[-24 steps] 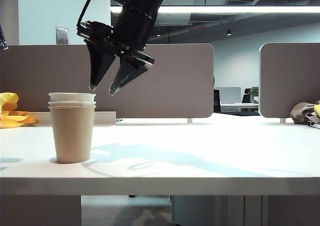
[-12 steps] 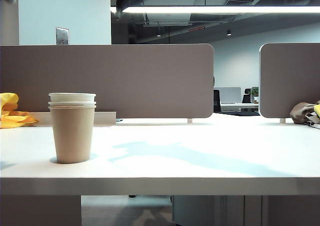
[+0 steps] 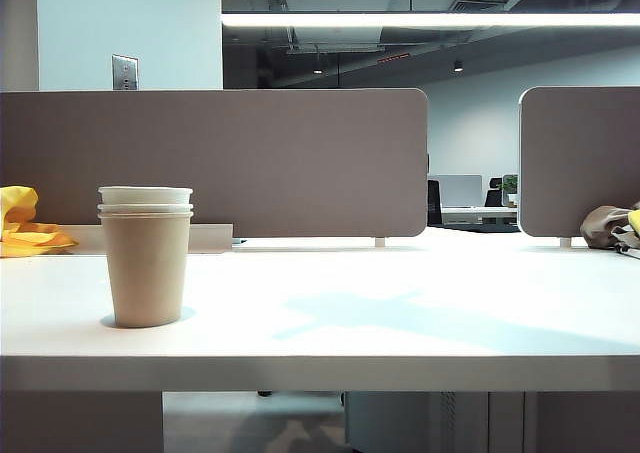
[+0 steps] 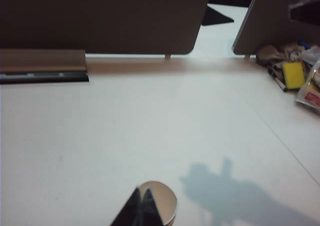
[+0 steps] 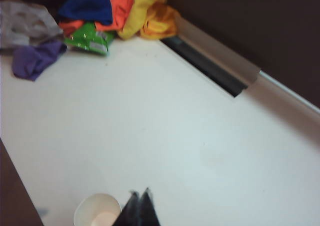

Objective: Pick up all the paper cups on the table one by one and stack them together.

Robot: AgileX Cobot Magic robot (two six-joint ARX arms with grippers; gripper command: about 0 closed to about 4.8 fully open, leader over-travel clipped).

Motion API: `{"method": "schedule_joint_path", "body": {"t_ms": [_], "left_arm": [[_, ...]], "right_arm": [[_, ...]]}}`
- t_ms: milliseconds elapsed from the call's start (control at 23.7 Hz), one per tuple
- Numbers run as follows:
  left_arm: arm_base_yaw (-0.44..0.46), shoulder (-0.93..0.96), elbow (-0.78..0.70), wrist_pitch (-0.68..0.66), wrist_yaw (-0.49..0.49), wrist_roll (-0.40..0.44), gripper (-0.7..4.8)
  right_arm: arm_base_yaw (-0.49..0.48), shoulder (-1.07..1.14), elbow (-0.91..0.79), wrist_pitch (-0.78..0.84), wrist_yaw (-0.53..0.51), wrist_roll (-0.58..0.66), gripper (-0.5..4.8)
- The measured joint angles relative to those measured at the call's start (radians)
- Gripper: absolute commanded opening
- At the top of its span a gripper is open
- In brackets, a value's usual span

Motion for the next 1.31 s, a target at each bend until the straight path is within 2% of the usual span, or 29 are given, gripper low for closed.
{"method": "schedule_joint_path", "body": {"t_ms": [253, 549, 718, 760, 887, 1056, 1140, 1309], "left_arm": [[0.0, -0.11, -0.008, 0.0, -0.016, 0.049, -0.06], [0.0, -0.266, -0.142, -0.012, -0.016, 0.061, -0.06], [0.0, -0.324, -0.198, -0.015, -0.015, 0.063, -0.06], [0.0, -0.326, -0.2, -0.015, -0.014, 0.064, -0.06], [0.0, -0.325, -0.2, -0.015, -0.014, 0.064, -0.06], [0.0, -0.325, -0.2, -0.015, -0.015, 0.064, -0.06], [0.0, -0.325, -0.2, -0.015, -0.013, 0.064, -0.06], [0.0, -0.325, -0.2, -0.016, -0.013, 0.064, -0.06]], "right_arm": [[0.011, -0.109, -0.003, 0.01, 0.0, -0.016, -0.09], [0.009, -0.289, -0.048, -0.002, 0.001, -0.047, -0.09], [0.008, -0.49, -0.262, 0.008, 0.081, -0.105, -0.09], [0.004, -0.563, -0.389, 0.021, 0.108, -0.129, -0.09], [-0.023, -0.671, -0.612, 0.059, 0.141, -0.149, -0.09], [-0.067, -0.833, -0.851, 0.145, 0.156, -0.144, -0.08], [-0.09, -0.929, -0.972, 0.255, 0.157, -0.137, -0.08], [-0.122, -1.062, -1.152, 0.369, 0.154, -0.134, -0.08]]}}
